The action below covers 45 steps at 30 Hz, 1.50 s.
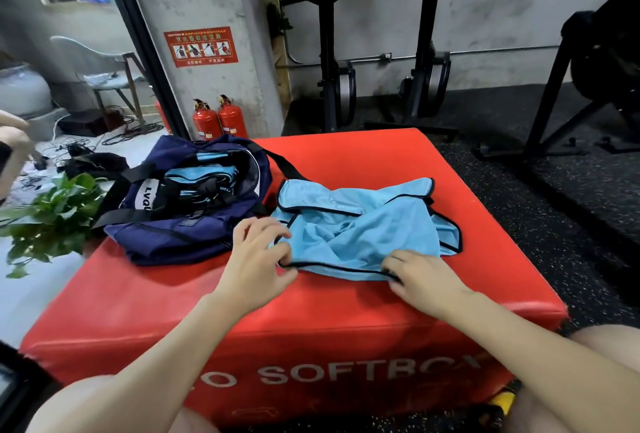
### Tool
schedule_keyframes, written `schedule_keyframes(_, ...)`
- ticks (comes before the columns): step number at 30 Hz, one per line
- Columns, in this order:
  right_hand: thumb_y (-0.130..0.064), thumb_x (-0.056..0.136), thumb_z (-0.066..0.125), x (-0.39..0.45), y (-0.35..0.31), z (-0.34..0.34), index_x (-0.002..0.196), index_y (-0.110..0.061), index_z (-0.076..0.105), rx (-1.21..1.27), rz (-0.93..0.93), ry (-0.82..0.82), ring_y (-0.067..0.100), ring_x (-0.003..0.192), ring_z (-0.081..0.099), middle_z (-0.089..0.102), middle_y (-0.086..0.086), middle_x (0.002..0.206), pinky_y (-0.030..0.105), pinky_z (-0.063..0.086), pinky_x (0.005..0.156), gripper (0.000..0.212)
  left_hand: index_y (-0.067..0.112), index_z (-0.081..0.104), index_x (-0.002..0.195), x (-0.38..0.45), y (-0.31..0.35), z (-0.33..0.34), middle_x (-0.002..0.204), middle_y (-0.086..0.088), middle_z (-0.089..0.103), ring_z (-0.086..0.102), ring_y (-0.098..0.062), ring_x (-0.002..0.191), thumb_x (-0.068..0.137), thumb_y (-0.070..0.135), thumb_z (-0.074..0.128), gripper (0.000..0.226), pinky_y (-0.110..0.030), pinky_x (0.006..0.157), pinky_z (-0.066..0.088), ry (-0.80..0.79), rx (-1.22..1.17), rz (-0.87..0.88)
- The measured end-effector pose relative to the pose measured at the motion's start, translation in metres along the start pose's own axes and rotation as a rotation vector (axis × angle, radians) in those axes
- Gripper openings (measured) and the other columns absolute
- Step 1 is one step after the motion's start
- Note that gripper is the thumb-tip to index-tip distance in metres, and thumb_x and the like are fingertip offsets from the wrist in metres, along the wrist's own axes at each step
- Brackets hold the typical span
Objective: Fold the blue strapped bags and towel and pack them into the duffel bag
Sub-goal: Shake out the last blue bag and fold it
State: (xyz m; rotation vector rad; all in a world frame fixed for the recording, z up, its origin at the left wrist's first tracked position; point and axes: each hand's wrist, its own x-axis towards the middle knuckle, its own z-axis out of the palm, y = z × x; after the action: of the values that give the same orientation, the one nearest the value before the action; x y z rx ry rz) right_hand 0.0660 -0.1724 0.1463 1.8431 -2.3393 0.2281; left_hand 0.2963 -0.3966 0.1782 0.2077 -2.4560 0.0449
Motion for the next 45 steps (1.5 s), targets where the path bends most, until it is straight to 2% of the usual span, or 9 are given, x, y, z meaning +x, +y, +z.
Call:
schedule_keyframes(4,-0.011,0.061,0.089,-0.009,0.024,-0.005,0.08,-0.019,0.067,-0.084,0.072,0.135,0.023,0.072,0.068,0.061,-0.002,0.079,0.031,0.049,0.045,0.031,0.025,0.047,0.076,-0.028,-0.003,0.008,0.077,0.011,0.051,0.053,-0.013,0.081,0.071,0.018,0.068,0.022,-0.039,0.101,0.032,-0.214,-0.022,0.142)
schedule_keyframes(8,-0.003,0.052,0.091,-0.025,0.044,-0.009,0.08,-0.016,0.065,-0.128,0.099,0.174,0.028,0.071,0.066,0.058,0.002,0.08,0.035,0.052,0.05,0.041,0.025,0.058,0.092,-0.046,-0.01,0.008,0.075,0.01,0.054,0.049,-0.013,0.076,0.071,0.021,0.067,0.024,-0.033,0.088,0.032,-0.324,0.081,0.128)
schedule_keyframes(17,0.006,0.042,0.088,-0.057,0.065,-0.012,0.087,-0.016,0.059,-0.296,0.016,0.079,0.024,0.069,0.059,0.056,0.002,0.087,0.034,0.047,0.046,0.058,0.016,0.052,0.076,-0.052,-0.002,-0.01,0.072,0.0,0.048,0.049,-0.023,0.056,0.055,-0.001,0.083,0.041,-0.031,0.043,0.033,-0.337,0.124,-0.012)
schedule_keyframes(21,0.006,0.046,0.085,-0.062,0.065,-0.009,0.105,-0.018,0.068,-0.306,0.044,0.049,0.026,0.079,0.064,0.064,0.003,0.099,0.036,0.051,0.054,0.066,0.019,0.063,0.087,-0.062,-0.005,-0.004,0.086,0.003,0.058,0.057,-0.022,0.076,0.073,0.011,0.061,0.016,-0.031,0.058,0.045,-0.354,0.104,0.044)
schedule_keyframes(25,0.005,0.054,0.072,-0.064,0.072,-0.011,0.12,-0.023,0.068,-0.269,0.134,-0.071,0.028,0.105,0.06,0.064,-0.001,0.118,0.042,0.053,0.072,0.072,0.024,0.074,0.083,-0.065,-0.006,-0.01,0.092,0.009,0.066,0.058,-0.02,0.095,0.071,0.025,0.054,0.024,-0.037,0.071,0.046,-0.312,0.098,0.038)
schedule_keyframes(30,0.005,0.06,0.063,-0.034,0.062,-0.019,0.119,-0.02,0.062,-0.074,0.041,0.142,0.025,0.107,0.058,0.063,-0.001,0.117,0.041,0.051,0.079,0.064,0.02,0.075,0.085,-0.042,-0.005,0.001,0.088,0.011,0.068,0.06,-0.018,0.086,0.077,0.022,0.052,0.025,-0.033,0.068,0.046,-0.145,-0.015,-0.047)
schedule_keyframes(34,-0.017,0.079,0.042,0.015,0.04,-0.019,0.112,-0.016,0.067,0.009,0.021,0.348,0.022,0.103,0.055,0.066,-0.001,0.11,0.037,0.044,0.083,0.041,0.018,0.076,0.09,0.006,-0.001,0.024,0.089,0.008,0.07,0.062,-0.018,0.089,0.086,0.024,0.051,0.026,-0.033,0.073,0.051,-0.041,-0.097,-0.164)
schedule_keyframes(38,-0.005,0.085,0.063,0.066,0.024,-0.019,0.11,-0.013,0.069,0.115,0.074,0.468,0.025,0.1,0.061,0.068,0.0,0.105,0.038,0.044,0.087,0.027,0.017,0.075,0.102,0.051,0.004,0.048,0.096,0.005,0.071,0.062,-0.02,0.095,0.09,0.017,0.06,0.019,-0.038,0.08,0.053,-0.056,-0.136,-0.22)
schedule_keyframes(45,-0.018,0.083,0.066,0.119,0.073,-0.013,0.13,-0.024,0.061,0.181,0.298,0.074,0.027,0.126,0.046,0.059,-0.001,0.131,0.045,0.035,0.102,0.047,0.022,0.064,0.128,0.103,-0.009,0.105,0.128,0.005,0.064,0.05,-0.018,0.125,0.096,0.027,0.06,0.033,-0.034,0.1,0.038,-0.244,-0.141,-0.306)
